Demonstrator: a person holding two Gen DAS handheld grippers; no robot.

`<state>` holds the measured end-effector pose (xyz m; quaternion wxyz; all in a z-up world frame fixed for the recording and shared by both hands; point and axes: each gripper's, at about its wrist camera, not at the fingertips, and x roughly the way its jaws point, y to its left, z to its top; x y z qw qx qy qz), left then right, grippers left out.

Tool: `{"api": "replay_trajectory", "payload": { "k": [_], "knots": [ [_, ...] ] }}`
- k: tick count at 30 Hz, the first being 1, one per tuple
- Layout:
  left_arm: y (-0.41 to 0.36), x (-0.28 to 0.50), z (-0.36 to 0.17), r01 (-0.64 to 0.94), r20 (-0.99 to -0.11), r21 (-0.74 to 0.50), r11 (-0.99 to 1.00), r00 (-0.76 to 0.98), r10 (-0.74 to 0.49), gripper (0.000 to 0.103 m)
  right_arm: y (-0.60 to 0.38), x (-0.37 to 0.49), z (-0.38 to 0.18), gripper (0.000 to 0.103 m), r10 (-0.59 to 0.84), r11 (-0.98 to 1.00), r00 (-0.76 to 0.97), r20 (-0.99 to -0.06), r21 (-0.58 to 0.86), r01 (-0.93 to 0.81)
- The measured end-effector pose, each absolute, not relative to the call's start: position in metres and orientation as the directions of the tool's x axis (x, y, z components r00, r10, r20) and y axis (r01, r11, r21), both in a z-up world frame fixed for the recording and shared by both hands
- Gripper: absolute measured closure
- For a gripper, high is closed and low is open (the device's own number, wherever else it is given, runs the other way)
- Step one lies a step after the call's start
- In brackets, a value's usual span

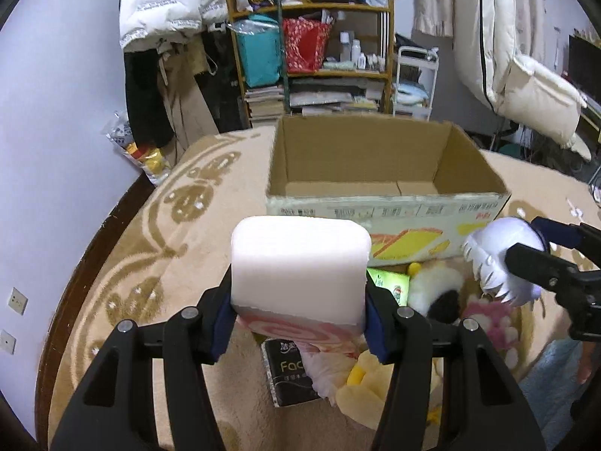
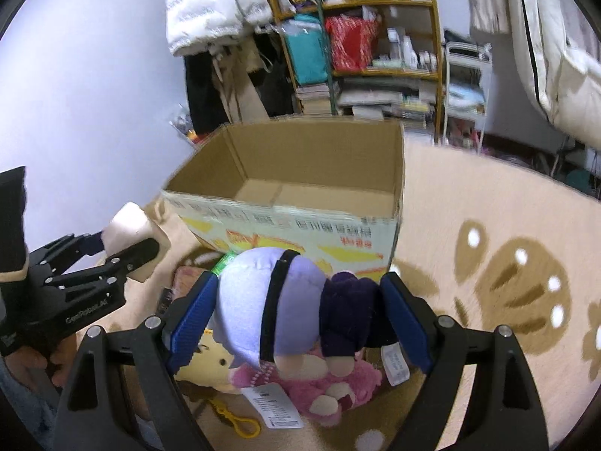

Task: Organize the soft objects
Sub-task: 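Carry the pink cushion and purple doll into the box and open both tools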

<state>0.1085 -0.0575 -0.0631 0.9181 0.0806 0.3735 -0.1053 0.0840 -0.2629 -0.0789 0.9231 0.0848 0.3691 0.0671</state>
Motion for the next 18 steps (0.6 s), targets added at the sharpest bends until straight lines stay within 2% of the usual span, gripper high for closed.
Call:
{"api": "replay_trajectory", "payload": {
  "k": [8,18],
  "knots": [
    [-0.055,0.106,-0.023,0.241,-0.639,0.065,0.968,0.756,-0.145,0.047,-0.258,0.081,-0.033,0.012,0.201,0.976,0.791,-0.578,0.184,-0.114],
    [-0.057,0.15,0.007,0.216,-0.593,0.026,0.976,0.789,-0.159,0.047,-0.25,0.132,-0.01,0.012,0.21,0.977,0.818,-0.536,0.15,-0.153]
  ]
}}
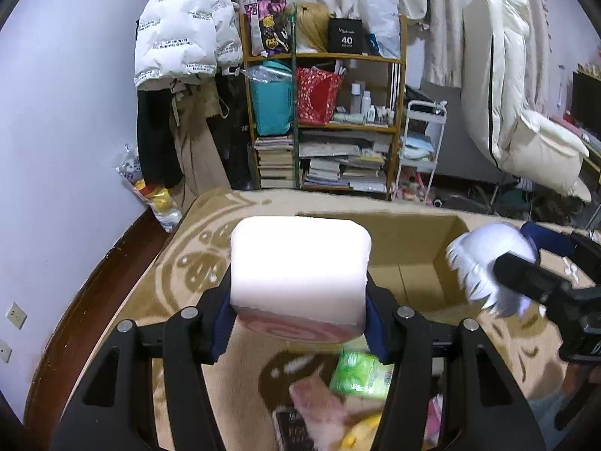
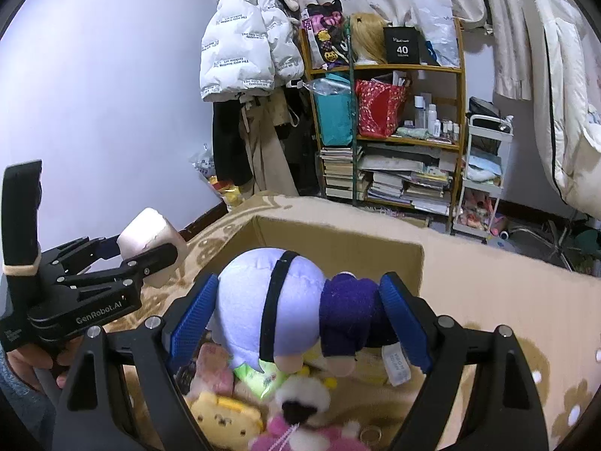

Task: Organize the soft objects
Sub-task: 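Carry the pink cushion and purple doll into the box and open both tools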

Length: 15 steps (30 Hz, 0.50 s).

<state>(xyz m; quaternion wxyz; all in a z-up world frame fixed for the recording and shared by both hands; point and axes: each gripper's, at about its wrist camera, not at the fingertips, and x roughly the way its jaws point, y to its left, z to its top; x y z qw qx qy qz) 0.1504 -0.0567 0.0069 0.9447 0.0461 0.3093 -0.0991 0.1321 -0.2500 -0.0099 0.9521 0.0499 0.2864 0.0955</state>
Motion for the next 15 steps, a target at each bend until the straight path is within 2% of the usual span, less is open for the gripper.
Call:
{"api": "replay_trajectory", "payload": {
  "k": [11,15],
  "knots": [
    [-0.09,0.198,-0.011,0.267,-0.631,0.037,0.963,0.754,-0.185,0.043,-0.257,0.175,-0.029,0.011,0.17,0.985,0.806,-0.567,0.103,-0.135],
    [-0.099,0.212,-0.023,0.294,-0.665,0.006,0.956,0.715,-0.216,0.04,-0.265,0.178,-0.042,0.011,0.161,0.987,0.79,-0.591,0.092,-0.132]
  ]
}}
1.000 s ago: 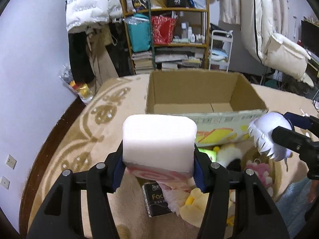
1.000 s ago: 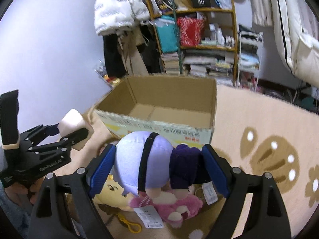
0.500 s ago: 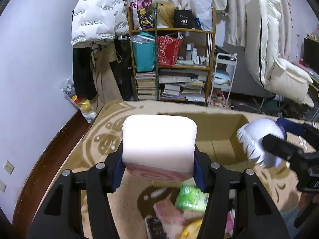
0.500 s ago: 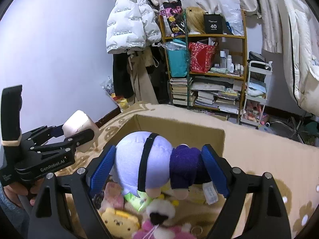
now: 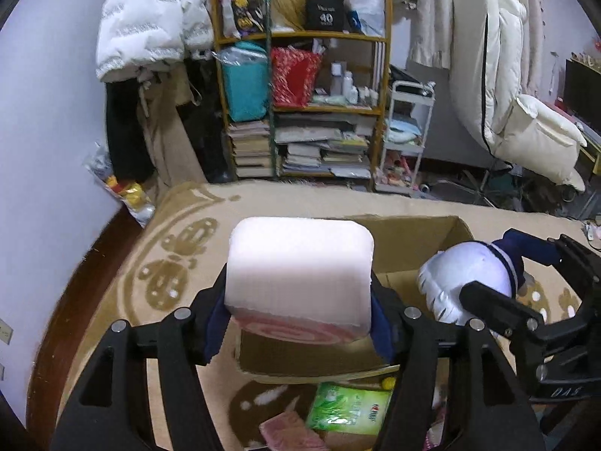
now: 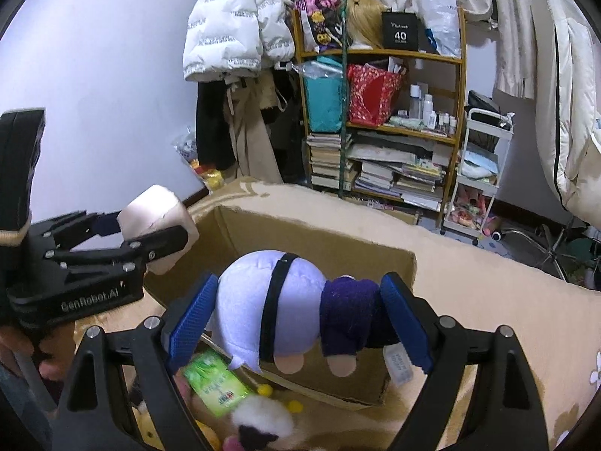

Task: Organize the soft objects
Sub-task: 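Carry the pink cushion and purple doll into the box and open both tools, then pull both tools back from the box toward the remaining pile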

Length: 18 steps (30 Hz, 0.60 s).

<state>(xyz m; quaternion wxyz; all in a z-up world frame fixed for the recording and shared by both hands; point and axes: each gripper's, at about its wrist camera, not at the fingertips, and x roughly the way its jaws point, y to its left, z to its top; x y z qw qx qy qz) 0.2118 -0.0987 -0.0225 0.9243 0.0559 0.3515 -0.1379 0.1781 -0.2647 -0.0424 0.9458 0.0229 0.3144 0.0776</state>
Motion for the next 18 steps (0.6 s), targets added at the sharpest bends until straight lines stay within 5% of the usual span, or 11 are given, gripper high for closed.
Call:
{"api": "replay_trajectory", "payload": {
  "k": [6,9,13,18],
  "knots": [
    [-0.107,0.216,-0.034,0.319,-0.692,-0.002,0.948,0.684,-0.232,0.035,-0.272,0.177,-0.052,0.01,0.155,0.988,0.784,-0.601,0.098,-0.121],
    [-0.108,0.214,-0.036,0.33,-0.698,0.001,0.944,0.676,-0.236,0.03,-0.275,0.176,-0.051,0.0,0.173,0.984,0.79,-0.588,0.134,-0.116],
    [-0.102,0.209,-0.03,0.297,-0.671,0.007,0.955,0.709,-0.216,0.002,-0.278,0.17,-0.047,0.0,0.175,0.982,0.796,-0.58,0.164,-0.096],
    [-0.095,0.209,-0.017,0.296,-0.675,-0.056,0.954,0.692,-0.254,0.001,-0.279,0.159,-0.037,0.0,0.156,0.984,0.796,-0.584,0.161,-0.075]
  ]
}}
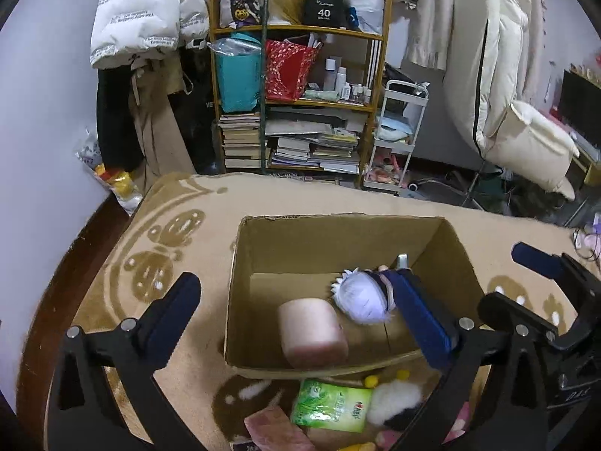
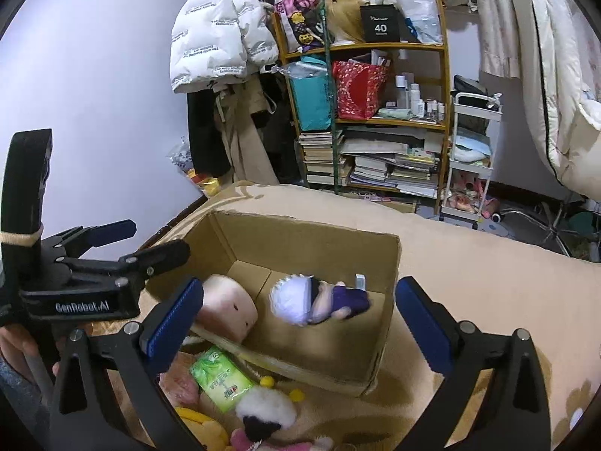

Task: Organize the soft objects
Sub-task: 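Pull both tools back from the box toward the remaining pile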

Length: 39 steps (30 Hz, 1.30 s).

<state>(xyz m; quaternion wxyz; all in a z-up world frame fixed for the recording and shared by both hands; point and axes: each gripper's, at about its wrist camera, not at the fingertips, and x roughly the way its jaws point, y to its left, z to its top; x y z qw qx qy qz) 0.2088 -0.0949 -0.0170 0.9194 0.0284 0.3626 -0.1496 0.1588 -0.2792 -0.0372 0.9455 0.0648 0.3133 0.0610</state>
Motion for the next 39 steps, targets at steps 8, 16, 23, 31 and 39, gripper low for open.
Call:
{"api": "replay_trajectory", "payload": {
  "k": [8,16,23,31,39],
  "knots": [
    [-0.079,0.181,0.012,0.257,-0.656,-0.009,0.966,0.728,-0.2,0.001,-0.274,0.131,-0.009,0.0,0.137,0.987,0.819,-0.557,0.144,-0.067],
    [-0.048,0.134,0.03,0.207,-0.641,-0.019,0.978,0.748,-0.171,0.001,-0.27,0.097,0.006,0.0,0.134,0.984,0.825,-0.55,0.173,-0.045],
    [-0.037,0.097,0.029,0.187,-0.658,-0.024,0.982,0.737,-0.156,0.001,-0.268,0.063,0.005,0.0,0.138,0.978,0.817,-0.56,0.209,-0.022],
    [-0.037,0.063,0.013,0.194,-0.684,-0.003,0.981,0.715,-0.144,0.001,-0.265,0.039,-0.003,0.0,0.13,0.972,0.802,-0.583,0.234,0.013],
    [-0.039,0.05,-0.008,0.191,-0.714,-0.013,0.981,0.686,-0.143,0.001,-0.266,0.03,-0.016,0.0,0.117,0.968,0.779,-0.616,0.245,0.048]
  ]
}}
